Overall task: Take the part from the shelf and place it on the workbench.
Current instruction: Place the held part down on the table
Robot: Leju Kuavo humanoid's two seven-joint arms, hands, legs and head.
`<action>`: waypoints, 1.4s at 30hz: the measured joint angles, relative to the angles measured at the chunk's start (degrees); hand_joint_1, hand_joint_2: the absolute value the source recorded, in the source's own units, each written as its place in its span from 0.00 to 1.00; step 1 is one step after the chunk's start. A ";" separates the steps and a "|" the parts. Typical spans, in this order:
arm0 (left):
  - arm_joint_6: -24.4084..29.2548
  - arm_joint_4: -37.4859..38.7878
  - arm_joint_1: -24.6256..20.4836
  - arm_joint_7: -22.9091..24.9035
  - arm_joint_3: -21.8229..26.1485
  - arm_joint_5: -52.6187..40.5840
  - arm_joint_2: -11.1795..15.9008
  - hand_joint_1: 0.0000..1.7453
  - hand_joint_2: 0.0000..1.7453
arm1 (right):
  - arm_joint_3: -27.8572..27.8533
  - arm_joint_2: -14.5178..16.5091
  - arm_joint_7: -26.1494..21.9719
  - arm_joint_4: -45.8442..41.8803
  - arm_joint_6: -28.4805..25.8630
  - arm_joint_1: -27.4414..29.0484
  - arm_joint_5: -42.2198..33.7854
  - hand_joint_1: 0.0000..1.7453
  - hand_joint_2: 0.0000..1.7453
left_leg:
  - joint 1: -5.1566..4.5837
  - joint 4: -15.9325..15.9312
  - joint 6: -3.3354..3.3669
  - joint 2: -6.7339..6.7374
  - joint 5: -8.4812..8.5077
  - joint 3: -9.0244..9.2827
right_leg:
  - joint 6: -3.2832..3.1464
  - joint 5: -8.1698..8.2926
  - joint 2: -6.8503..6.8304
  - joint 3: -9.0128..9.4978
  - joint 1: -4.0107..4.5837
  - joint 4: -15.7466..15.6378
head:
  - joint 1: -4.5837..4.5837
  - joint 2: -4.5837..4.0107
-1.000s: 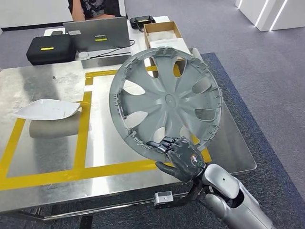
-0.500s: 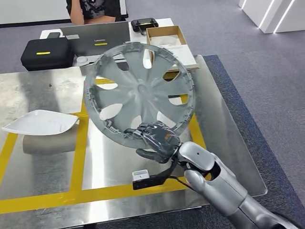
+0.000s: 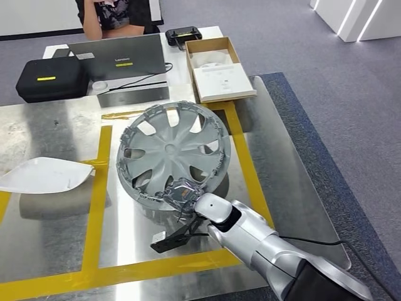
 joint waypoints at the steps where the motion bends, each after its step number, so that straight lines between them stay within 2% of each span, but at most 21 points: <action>1: -0.14 0.00 -0.12 0.09 -0.34 -0.09 -0.08 0.00 1.00 | 0.27 0.17 -0.05 1.32 -1.24 -0.29 0.25 1.00 1.00 | -0.19 -0.30 0.35 0.01 -0.28 0.05 | 0.31 -0.03 0.07 -0.07 0.01 -0.10 | 0.01 0.01; 5: -0.32 0.00 -0.62 0.31 -1.29 -0.33 -0.40 0.00 1.00 | 0.99 0.53 -0.42 4.51 -4.61 -0.91 0.82 1.00 1.00 | -0.08 -0.89 1.58 0.19 -0.02 0.60 | 1.49 -0.84 0.18 -0.22 -0.16 0.11 | 0.14 0.01; 9: -0.32 0.00 -0.77 0.30 -1.38 -0.34 -0.47 0.00 1.00 | 1.04 0.53 -0.43 4.84 -4.81 -1.01 0.91 1.00 1.00 | -0.02 -0.96 1.78 0.24 -0.06 0.75 | 1.61 -1.48 0.14 -0.64 -0.15 0.95 | 0.29 0.01; 11: -0.24 0.00 -0.86 0.53 -1.77 -0.23 -0.55 0.00 1.00 | 1.24 0.55 -0.84 6.15 -4.84 -1.19 0.67 1.00 1.00 | -0.14 -0.96 2.26 0.27 -0.24 0.89 | 1.68 -4.36 0.10 -4.37 -0.11 8.23 | 0.54 0.01; 13: -0.16 0.00 -0.87 0.92 -2.24 0.01 -0.61 0.00 1.00 | 1.38 0.57 -1.60 7.89 -4.72 -1.27 -0.06 1.00 1.00 | -0.37 -0.96 2.62 0.26 -0.42 1.16 | 1.28 -3.75 0.06 -5.37 -0.04 9.89 | 0.67 0.00; 15: -0.20 0.00 -0.90 1.07 -2.44 0.12 -0.63 0.00 1.00 | 1.34 0.63 -1.98 8.63 -4.73 -1.23 -0.54 1.00 1.00 | -0.62 -0.89 2.39 0.18 -0.55 1.34 | 0.71 -0.61 -0.05 -1.56 0.16 2.36 | 0.66 0.00; 16: -0.24 0.00 -0.91 1.07 -2.51 0.12 -0.63 0.00 1.00 | 1.33 0.67 -2.01 8.79 -4.80 -1.18 -0.56 1.00 1.00 | -0.69 -0.87 2.12 0.15 -0.58 1.35 | 0.59 -0.27 -0.07 -0.44 0.26 0.42 | 0.64 -0.01; 20: -0.33 0.00 -1.01 1.10 -2.74 0.10 -0.64 0.00 1.00 | 1.32 0.87 -2.17 9.16 -4.96 -0.93 -0.65 1.00 1.00 | -0.59 -0.64 0.76 0.17 -0.90 1.51 | -0.19 0.24 0.00 0.58 0.18 -0.77 | 0.55 0.00; 22: -0.30 0.00 -1.08 1.11 -2.76 0.10 -0.61 0.00 1.00 | 1.30 0.98 -2.25 9.21 -4.96 -0.80 -0.67 1.00 1.00 | -0.45 3.28 0.08 0.22 -3.48 0.01 | -0.62 0.52 -0.20 1.00 -0.13 -1.23 | 0.36 0.00; 24: -0.28 0.00 -1.06 1.11 -2.77 0.10 -0.55 0.00 1.00 | 1.25 0.99 -2.31 9.26 -4.95 -0.66 -0.68 1.00 1.00 | -0.19 10.69 -0.46 0.25 -7.14 -3.11 | -0.78 0.49 -0.33 1.07 -0.16 -1.26 | 0.26 0.00; 26: -0.27 0.00 -1.00 1.11 -2.77 0.10 -0.49 0.00 1.00 | 1.18 0.99 -2.32 9.36 -4.94 -0.58 -0.68 0.50 0.50 | 0.10 14.56 -0.79 0.26 -8.00 -4.58 | -0.79 0.45 -0.30 1.16 -0.22 -1.25 | 0.27 0.00; 27: -0.26 0.00 -0.98 1.11 -2.77 0.10 -0.46 0.00 1.00 | 1.16 0.99 -2.34 9.43 -5.03 -0.56 -0.66 0.25 0.25 | 0.24 13.35 -0.89 0.27 -6.85 -3.86 | -0.75 0.43 -0.23 1.25 -0.27 -1.24 | 0.26 -0.01; 28: -0.27 0.00 -0.94 1.10 -2.77 0.11 -0.44 0.00 1.00 | 1.15 0.99 -2.44 9.49 -5.45 -0.56 -0.61 0.00 0.00 | 0.40 10.08 -0.97 0.28 -4.95 -2.15 | -0.64 0.39 -0.13 1.38 -0.34 -1.22 | 0.27 -0.01; 30: -0.34 0.00 -0.88 0.75 -2.79 0.40 -0.47 0.00 0.50 | 1.13 0.92 -2.58 9.55 -8.09 -0.37 -0.38 0.00 0.00 | 0.60 2.36 -0.90 0.26 -2.10 1.70 | -0.12 0.25 0.18 1.43 -0.31 -1.06 | 0.27 -0.01; 32: -0.14 0.00 -0.77 -0.19 -2.77 1.49 -0.58 0.00 0.00 | 0.92 0.68 -2.49 9.54 -13.89 0.49 -0.14 0.00 0.00 | 0.48 -1.18 -0.28 0.18 -1.57 3.31 | 0.69 0.28 0.45 1.27 -0.15 -1.06 | 0.28 -0.01; 35: 1.33 0.00 -0.50 -1.64 -2.56 3.60 -0.74 0.00 0.00 | -0.87 -0.04 -2.43 7.90 -24.97 3.92 -0.30 0.00 0.00 | 0.37 -1.63 1.11 0.16 -1.26 3.28 | 1.80 0.17 0.48 1.01 -0.24 -1.20 | 0.30 -0.01; 36: 1.96 0.00 -0.43 -2.00 -2.41 4.26 -0.75 0.00 0.00 | -2.19 -0.51 -2.63 5.87 -27.63 5.56 0.16 0.00 0.00 | 0.44 -1.80 1.54 0.18 -1.09 3.27 | 2.04 -0.67 0.41 0.39 -0.28 -0.10 | 0.40 -0.01; 38: 3.05 0.00 -0.30 -2.29 -1.98 5.51 -0.67 0.00 0.00 | -6.56 -1.71 -4.77 -1.11 -30.16 9.91 1.67 0.00 0.00 | 0.45 -1.93 2.17 0.22 -0.91 3.22 | 2.26 -4.02 0.31 -2.53 -0.32 5.80 | 0.52 -0.01; 40: 3.83 0.00 -0.03 -1.90 -1.40 6.34 -0.32 0.00 0.00 | -13.69 -2.48 -10.92 -10.91 -30.73 15.83 1.76 0.00 0.00 | 0.27 -1.84 2.49 0.18 -0.88 3.16 | 2.33 -7.24 0.28 -6.12 -0.31 13.36 | 0.53 -0.01; 41: 4.07 0.00 0.16 -1.67 -1.11 6.55 -0.03 0.00 0.00 | -17.89 -2.42 -15.58 -16.29 -30.80 18.99 0.49 0.00 0.00 | 0.20 -1.79 2.55 0.11 -0.87 3.15 | 2.31 -7.50 0.29 -6.95 -0.30 14.99 | 0.55 -0.01; 42: 4.21 0.00 0.37 -1.50 -0.85 6.69 0.32 0.00 0.00 | -22.37 -2.01 -20.84 -21.91 -30.88 21.94 -1.79 0.00 0.00 | 0.16 -1.76 2.55 0.02 -0.91 3.15 | 2.22 -6.75 0.28 -6.78 -0.30 14.55 | 0.55 -0.01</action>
